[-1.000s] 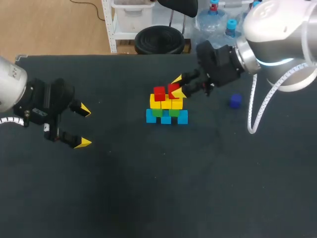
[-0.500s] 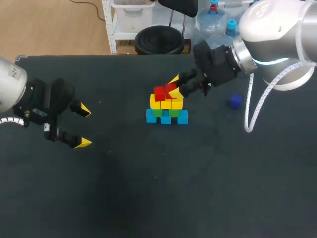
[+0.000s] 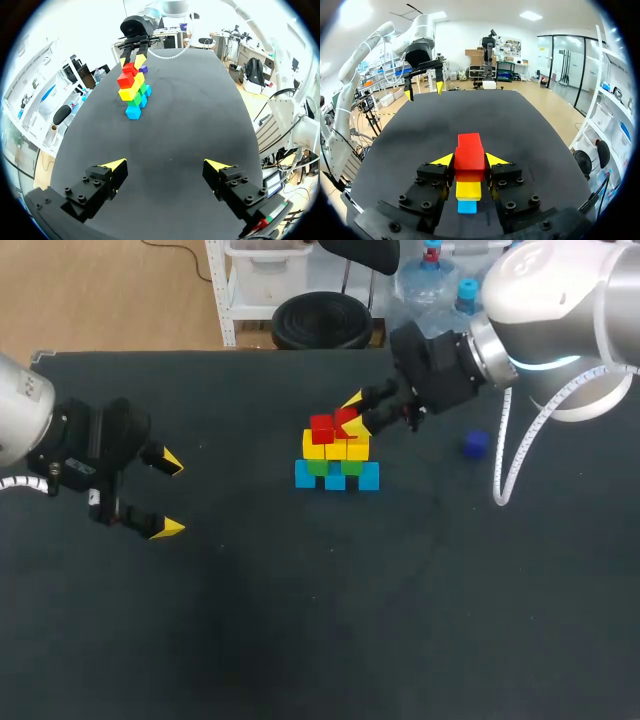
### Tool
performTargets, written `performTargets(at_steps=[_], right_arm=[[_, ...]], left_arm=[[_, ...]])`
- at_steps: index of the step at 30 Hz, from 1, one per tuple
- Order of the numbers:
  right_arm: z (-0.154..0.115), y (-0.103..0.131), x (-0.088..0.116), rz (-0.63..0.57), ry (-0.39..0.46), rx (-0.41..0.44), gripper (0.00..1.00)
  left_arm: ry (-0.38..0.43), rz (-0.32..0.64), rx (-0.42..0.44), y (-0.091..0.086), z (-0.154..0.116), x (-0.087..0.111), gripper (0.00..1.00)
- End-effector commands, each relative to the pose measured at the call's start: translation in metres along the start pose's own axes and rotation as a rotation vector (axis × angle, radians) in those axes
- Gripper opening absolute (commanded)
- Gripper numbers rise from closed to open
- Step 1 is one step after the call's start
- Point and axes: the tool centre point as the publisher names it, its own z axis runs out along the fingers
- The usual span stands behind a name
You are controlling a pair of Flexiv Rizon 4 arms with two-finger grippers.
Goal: Place the blue cubes, place green cubes on the blue cubes, place the yellow cubes on the green cubes, then place the red cubes on the yellow cubes, and place purple cube on the red cubes.
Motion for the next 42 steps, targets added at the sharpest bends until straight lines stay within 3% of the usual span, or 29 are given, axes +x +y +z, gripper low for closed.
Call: performTargets(at_steps=[1, 42], right_arm=[[0.0013, -0.0020, 0.0006, 0.000, -0.002, -0.004, 0.00], [0.0044, 0.0010, 0.0051, 0.016, -0.002, -0.005, 0.00]], left_arm=[[-0.005, 0.003, 0.000, 0.0008, 0.0008, 0.0014, 1.00], [-0.005, 0.003, 0.000, 0.0008, 0.0008, 0.0014, 1.00]])
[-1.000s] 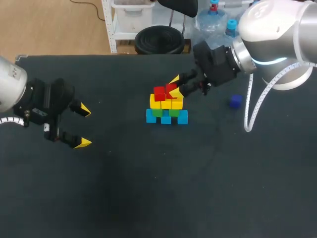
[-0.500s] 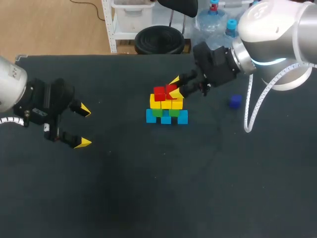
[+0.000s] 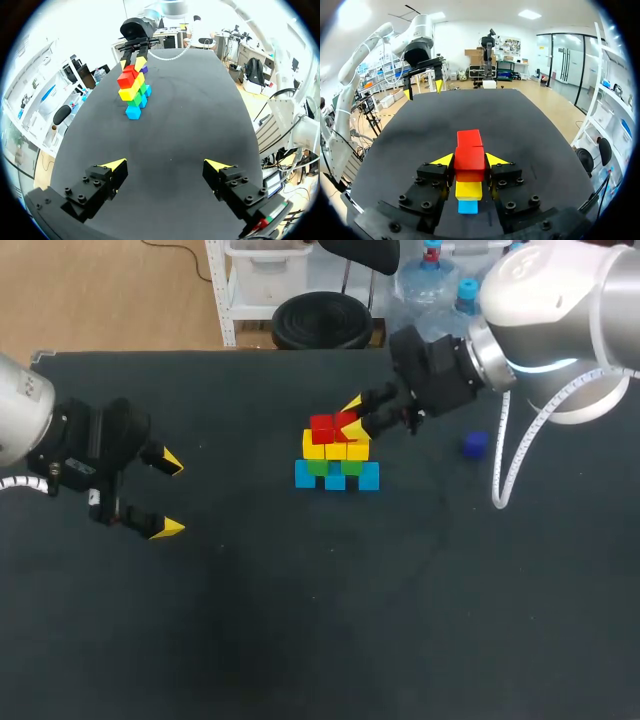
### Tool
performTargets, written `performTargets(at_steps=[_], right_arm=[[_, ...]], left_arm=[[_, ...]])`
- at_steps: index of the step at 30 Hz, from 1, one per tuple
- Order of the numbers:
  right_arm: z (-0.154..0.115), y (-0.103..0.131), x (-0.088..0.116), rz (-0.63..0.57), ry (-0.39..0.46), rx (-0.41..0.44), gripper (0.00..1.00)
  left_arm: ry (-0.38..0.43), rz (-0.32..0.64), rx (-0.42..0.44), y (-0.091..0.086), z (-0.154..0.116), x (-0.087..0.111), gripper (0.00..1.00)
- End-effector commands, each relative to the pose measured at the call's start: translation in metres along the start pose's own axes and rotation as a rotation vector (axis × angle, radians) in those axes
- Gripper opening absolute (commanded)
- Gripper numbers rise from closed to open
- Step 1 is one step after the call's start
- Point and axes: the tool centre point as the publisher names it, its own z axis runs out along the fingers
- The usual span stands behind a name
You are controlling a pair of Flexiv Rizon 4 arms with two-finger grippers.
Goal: Place the blue cubes, place green cubes on the blue cubes, place the yellow cubes on the green cubes, then place the red cubes on the yellow cubes, and place purple cube on the red cubes.
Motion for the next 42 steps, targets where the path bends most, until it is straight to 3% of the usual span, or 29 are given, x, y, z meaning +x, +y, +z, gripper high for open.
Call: performTargets(at_steps=[1, 20, 23, 42], right_arm=[[-0.0005, 0.0009, 0.0007, 0.001, -0.001, 0.003, 0.00], [0.0002, 0.0020, 0.0003, 0.002, -0.001, 0.004, 0.00], [0.0008, 0.0023, 0.0000, 0.002, 0.000, 0.003, 0.08], [0.0000, 0.0030, 0.0000, 0.005, 0.001, 0.008, 0.17]], left_arm=[[-0.005, 0.003, 0.000, 0.0008, 0.0008, 0.0015, 1.00], [-0.005, 0.003, 0.000, 0.0008, 0.0008, 0.0015, 1.00], [-0.005, 0.003, 0.000, 0.0008, 0.0008, 0.0015, 1.00], [-0.005, 0.003, 0.000, 0.0008, 0.0008, 0.0015, 1.00]])
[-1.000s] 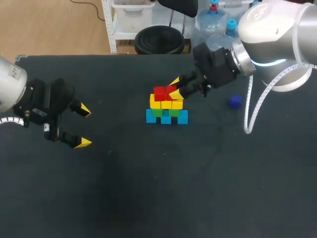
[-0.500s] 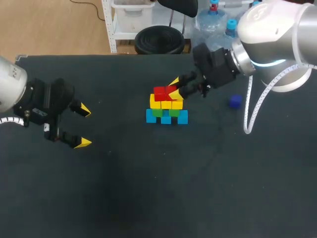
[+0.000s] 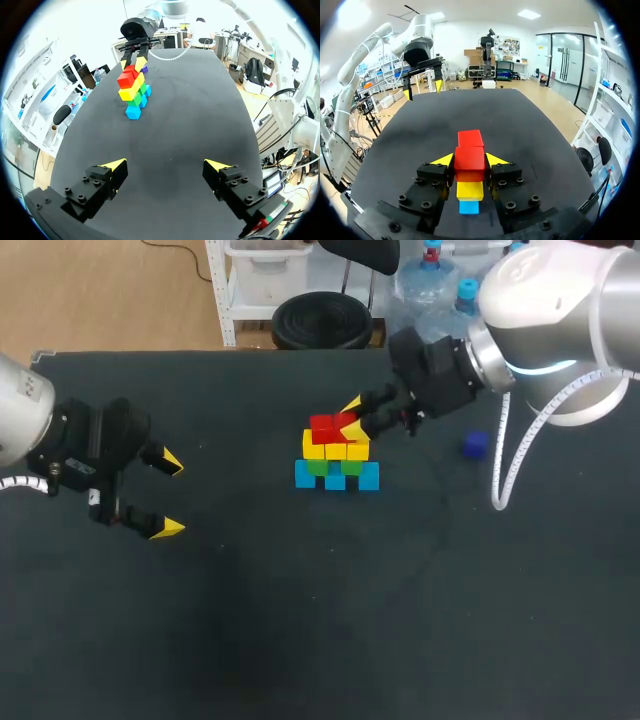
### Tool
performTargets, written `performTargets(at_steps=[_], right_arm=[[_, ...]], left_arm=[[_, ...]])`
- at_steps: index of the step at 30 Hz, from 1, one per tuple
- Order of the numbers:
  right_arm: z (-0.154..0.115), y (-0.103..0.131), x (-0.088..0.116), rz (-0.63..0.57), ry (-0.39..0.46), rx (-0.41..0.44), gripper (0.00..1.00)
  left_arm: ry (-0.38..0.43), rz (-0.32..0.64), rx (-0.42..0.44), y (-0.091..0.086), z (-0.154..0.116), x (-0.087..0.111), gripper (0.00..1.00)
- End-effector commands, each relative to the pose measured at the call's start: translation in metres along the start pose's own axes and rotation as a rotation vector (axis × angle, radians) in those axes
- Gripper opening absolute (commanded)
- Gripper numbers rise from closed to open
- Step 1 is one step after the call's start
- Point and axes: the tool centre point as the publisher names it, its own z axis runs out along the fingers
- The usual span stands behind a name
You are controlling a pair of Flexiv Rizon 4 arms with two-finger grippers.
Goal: Place the blue cubes, place green cubes on the blue cubes, place the yellow cubes on the green cubes, then place the red cubes on the yellow cubes, and place purple cube on the red cubes.
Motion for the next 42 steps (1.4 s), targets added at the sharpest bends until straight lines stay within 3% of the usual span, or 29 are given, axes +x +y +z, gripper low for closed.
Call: performTargets(at_steps=[1, 22, 26, 35, 42], right_arm=[[-0.0007, 0.0016, 0.0001, 0.001, 0.001, 0.003, 0.16], [0.0000, 0.0022, 0.0014, 0.003, -0.003, 0.004, 0.24], [0.0003, 0.0022, 0.0013, 0.001, -0.004, 0.003, 0.27], [0.0003, 0.0016, 0.0006, 0.001, -0.004, 0.004, 0.47], [0.0004, 0.0007, 0.0011, 0.004, -0.004, 0.004, 0.50]], left_arm=[[-0.005, 0.003, 0.000, 0.0008, 0.0008, 0.0015, 1.00], [-0.005, 0.003, 0.000, 0.0008, 0.0008, 0.0015, 1.00], [-0.005, 0.003, 0.000, 0.0008, 0.0008, 0.0015, 1.00], [-0.005, 0.003, 0.000, 0.0008, 0.0008, 0.0015, 1.00], [-0.005, 0.003, 0.000, 0.0008, 0.0008, 0.0015, 1.00]])
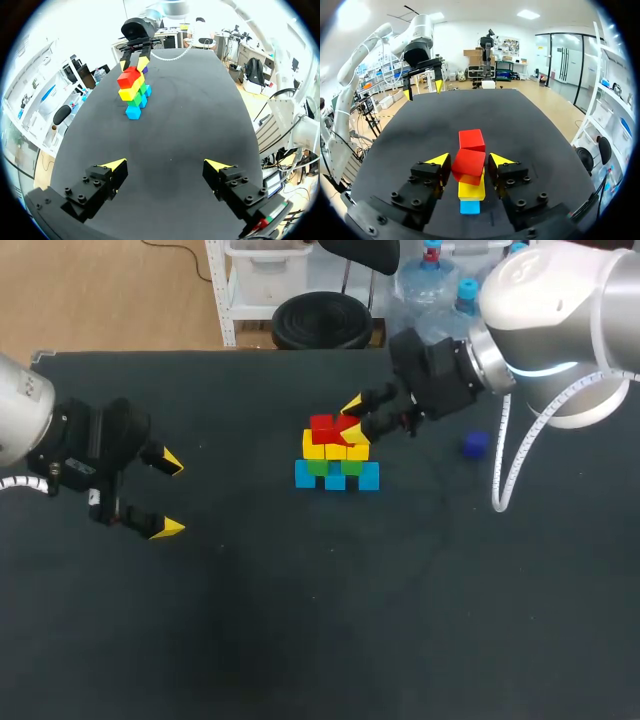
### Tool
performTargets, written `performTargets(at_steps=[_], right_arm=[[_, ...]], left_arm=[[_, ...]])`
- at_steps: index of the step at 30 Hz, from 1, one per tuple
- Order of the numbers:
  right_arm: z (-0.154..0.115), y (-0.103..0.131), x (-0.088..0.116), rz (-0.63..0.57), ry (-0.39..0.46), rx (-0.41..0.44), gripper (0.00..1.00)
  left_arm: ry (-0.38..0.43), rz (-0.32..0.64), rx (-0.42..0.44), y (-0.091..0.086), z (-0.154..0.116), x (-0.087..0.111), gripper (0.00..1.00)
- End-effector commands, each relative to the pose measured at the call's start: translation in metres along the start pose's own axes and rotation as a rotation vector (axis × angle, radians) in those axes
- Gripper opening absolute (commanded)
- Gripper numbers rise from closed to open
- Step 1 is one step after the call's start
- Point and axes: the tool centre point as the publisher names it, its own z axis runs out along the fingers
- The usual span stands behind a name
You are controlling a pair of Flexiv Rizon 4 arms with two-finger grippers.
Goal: Place the blue cubes, place green cubes on the blue cubes, place the yellow cubes on the green cubes, then place the red cubes on the yellow cubes, and place purple cube on the red cubes.
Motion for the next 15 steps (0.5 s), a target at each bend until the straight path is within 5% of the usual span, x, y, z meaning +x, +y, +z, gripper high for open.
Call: performTargets(at_steps=[1, 3, 9, 15], right_arm=[[0.0002, -0.0005, 0.0003, 0.002, -0.001, 0.001, 0.56], [0.0001, -0.0007, 0.0003, 0.002, -0.001, 0.001, 0.56], [-0.0003, -0.0016, 0.0002, -0.005, -0.002, -0.004, 0.32], [0.0000, -0.0020, -0.0002, -0.008, -0.003, -0.006, 0.33]], left_arm=[[-0.005, 0.003, 0.000, 0.0008, 0.0008, 0.0015, 1.00], [-0.005, 0.003, 0.000, 0.0008, 0.0008, 0.0015, 1.00], [-0.005, 0.003, 0.000, 0.0008, 0.0008, 0.0015, 1.00], [-0.005, 0.003, 0.000, 0.0008, 0.0008, 0.0015, 1.00]])
